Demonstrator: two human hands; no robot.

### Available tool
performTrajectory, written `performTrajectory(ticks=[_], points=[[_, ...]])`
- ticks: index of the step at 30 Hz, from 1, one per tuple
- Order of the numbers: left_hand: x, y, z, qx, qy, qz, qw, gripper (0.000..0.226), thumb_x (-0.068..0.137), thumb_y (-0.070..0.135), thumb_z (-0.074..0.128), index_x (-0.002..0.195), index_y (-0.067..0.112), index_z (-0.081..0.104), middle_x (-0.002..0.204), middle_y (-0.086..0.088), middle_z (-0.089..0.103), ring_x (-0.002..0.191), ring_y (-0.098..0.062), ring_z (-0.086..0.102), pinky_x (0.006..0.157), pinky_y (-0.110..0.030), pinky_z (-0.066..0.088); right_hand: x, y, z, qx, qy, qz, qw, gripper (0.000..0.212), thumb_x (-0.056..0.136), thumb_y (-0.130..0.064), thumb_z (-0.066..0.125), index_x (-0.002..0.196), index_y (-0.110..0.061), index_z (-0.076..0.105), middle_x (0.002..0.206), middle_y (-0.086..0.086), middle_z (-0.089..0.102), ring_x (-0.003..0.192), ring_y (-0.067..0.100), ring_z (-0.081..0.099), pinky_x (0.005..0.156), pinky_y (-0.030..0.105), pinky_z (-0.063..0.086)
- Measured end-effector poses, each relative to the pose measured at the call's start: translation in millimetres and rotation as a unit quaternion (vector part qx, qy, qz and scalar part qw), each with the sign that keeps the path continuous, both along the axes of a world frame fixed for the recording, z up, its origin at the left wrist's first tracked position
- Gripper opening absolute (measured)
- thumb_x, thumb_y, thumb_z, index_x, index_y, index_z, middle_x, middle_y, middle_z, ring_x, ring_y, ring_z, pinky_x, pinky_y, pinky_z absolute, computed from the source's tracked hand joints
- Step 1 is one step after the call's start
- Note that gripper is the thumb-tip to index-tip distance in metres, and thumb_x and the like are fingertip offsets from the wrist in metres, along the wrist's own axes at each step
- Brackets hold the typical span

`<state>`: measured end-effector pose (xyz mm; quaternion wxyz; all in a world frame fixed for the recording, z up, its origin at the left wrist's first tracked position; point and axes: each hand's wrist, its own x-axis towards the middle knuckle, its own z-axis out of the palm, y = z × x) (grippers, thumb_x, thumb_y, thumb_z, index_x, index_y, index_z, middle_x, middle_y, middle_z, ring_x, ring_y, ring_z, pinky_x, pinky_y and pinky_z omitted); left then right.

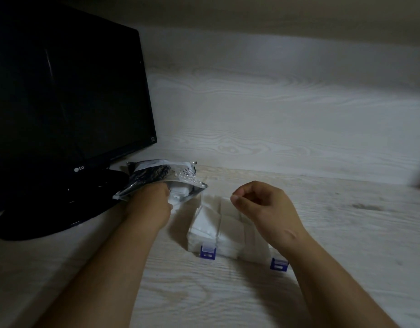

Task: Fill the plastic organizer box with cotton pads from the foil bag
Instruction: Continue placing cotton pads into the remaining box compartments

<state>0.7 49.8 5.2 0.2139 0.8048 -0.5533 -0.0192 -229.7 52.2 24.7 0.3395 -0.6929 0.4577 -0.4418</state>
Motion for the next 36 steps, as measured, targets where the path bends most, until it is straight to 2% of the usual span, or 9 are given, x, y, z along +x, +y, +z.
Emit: performTrajectory(ticks=[5, 8, 16, 19, 23, 29, 32, 34, 36], points=[[2, -3, 0, -0.013, -0.007, 0.007, 1.0, 0.028, 0.087, 0.032, 0.069, 0.113, 0.021, 0.07, 0.121, -0.007, 0.065, 0.112, -0.027, 0.06, 0.09, -0.03, 0.048, 1, 2, 1, 0.001, 0.005, -0.001, 1.0, 0.006, 0.085, -0.027, 0.071, 0.08, -0.023, 0.071, 0.068, -0.007, 0.068, 0.06, 0.0, 0.059, 0.063, 0.023, 0.05], [3, -4, -2, -0.028, 0.003, 0.017, 0.999, 0.025, 0.087, 0.03, 0.07, 0.108, 0.019, 0.067, 0.117, -0.009, 0.066, 0.111, -0.028, 0.06, 0.09, -0.032, 0.048, 1, 3, 1, 0.004, 0.01, -0.003, 1.0, 0.006, 0.086, -0.027, 0.07, 0.08, -0.023, 0.071, 0.07, -0.006, 0.069, 0.061, 0.001, 0.06, 0.067, 0.027, 0.051], [4, -13, -8, -0.025, 0.038, 0.019, 0.999, 0.033, 0.091, 0.022, 0.065, 0.124, 0.018, 0.063, 0.124, -0.007, 0.065, 0.118, -0.026, 0.057, 0.095, -0.033, 0.044, 1, 3, 1, 0.006, 0.01, -0.006, 1.0, 0.006, 0.085, -0.026, 0.071, 0.079, -0.023, 0.071, 0.072, -0.005, 0.07, 0.061, 0.001, 0.06, 0.066, 0.026, 0.051], [3, -13, -10, 0.007, 0.002, 0.013, 1.0, 0.041, 0.09, 0.025, 0.066, 0.129, 0.016, 0.06, 0.134, -0.01, 0.057, 0.125, -0.029, 0.051, 0.102, -0.038, 0.044, 1, 2, 1, 0.006, 0.01, -0.007, 1.0, 0.006, 0.085, -0.026, 0.071, 0.08, -0.023, 0.071, 0.071, -0.005, 0.07, 0.061, 0.001, 0.06, 0.067, 0.027, 0.052], [4, -14, -11, 0.036, -0.021, 0.011, 0.999, 0.046, 0.091, 0.029, 0.065, 0.133, 0.011, 0.058, 0.141, -0.013, 0.05, 0.131, -0.029, 0.046, 0.108, -0.037, 0.039, 1, 2, 1, 0.006, 0.011, -0.006, 1.0, 0.007, 0.085, -0.027, 0.071, 0.08, -0.023, 0.071, 0.069, -0.006, 0.069, 0.06, 0.0, 0.059, 0.066, 0.026, 0.05], [6, -12, -7, 0.008, 0.026, -0.009, 1.0, 0.02, 0.092, 0.015, 0.061, 0.108, 0.015, 0.073, 0.119, -0.01, 0.067, 0.112, -0.027, 0.061, 0.095, -0.032, 0.048, 1, 1, 0, 0.006, 0.015, -0.007, 1.0, 0.007, 0.085, -0.027, 0.071, 0.079, -0.024, 0.07, 0.066, -0.01, 0.067, 0.06, -0.001, 0.059, 0.065, 0.025, 0.05], [7, -13, -8, 0.005, 0.042, -0.015, 0.999, 0.019, 0.089, 0.007, 0.059, 0.093, 0.015, 0.076, 0.094, -0.009, 0.071, 0.096, -0.026, 0.067, 0.087, -0.032, 0.052, 1, 1, 0, 0.003, 0.016, -0.008, 1.0, 0.007, 0.084, -0.026, 0.071, 0.078, -0.023, 0.07, 0.064, -0.011, 0.066, 0.058, 0.0, 0.058, 0.063, 0.023, 0.047], [6, -12, -9, -0.007, 0.037, -0.015, 0.999, 0.02, 0.087, 0.006, 0.061, 0.08, 0.022, 0.071, 0.079, -0.006, 0.065, 0.091, -0.027, 0.068, 0.08, -0.031, 0.051, 1, 1, 0, 0.005, 0.013, -0.006, 1.0, 0.007, 0.085, -0.025, 0.072, 0.079, -0.022, 0.07, 0.063, -0.011, 0.065, 0.058, -0.001, 0.057, 0.062, 0.021, 0.046], [6, -12, -9, -0.008, 0.029, -0.007, 1.0, 0.017, 0.087, 0.006, 0.061, 0.087, 0.018, 0.073, 0.087, -0.007, 0.069, 0.095, -0.027, 0.066, 0.083, -0.032, 0.051, 1, 1, 0, 0.007, 0.012, -0.004, 1.0, 0.007, 0.085, -0.025, 0.071, 0.079, -0.022, 0.07, 0.063, -0.012, 0.065, 0.057, -0.002, 0.056, 0.061, 0.019, 0.045]])
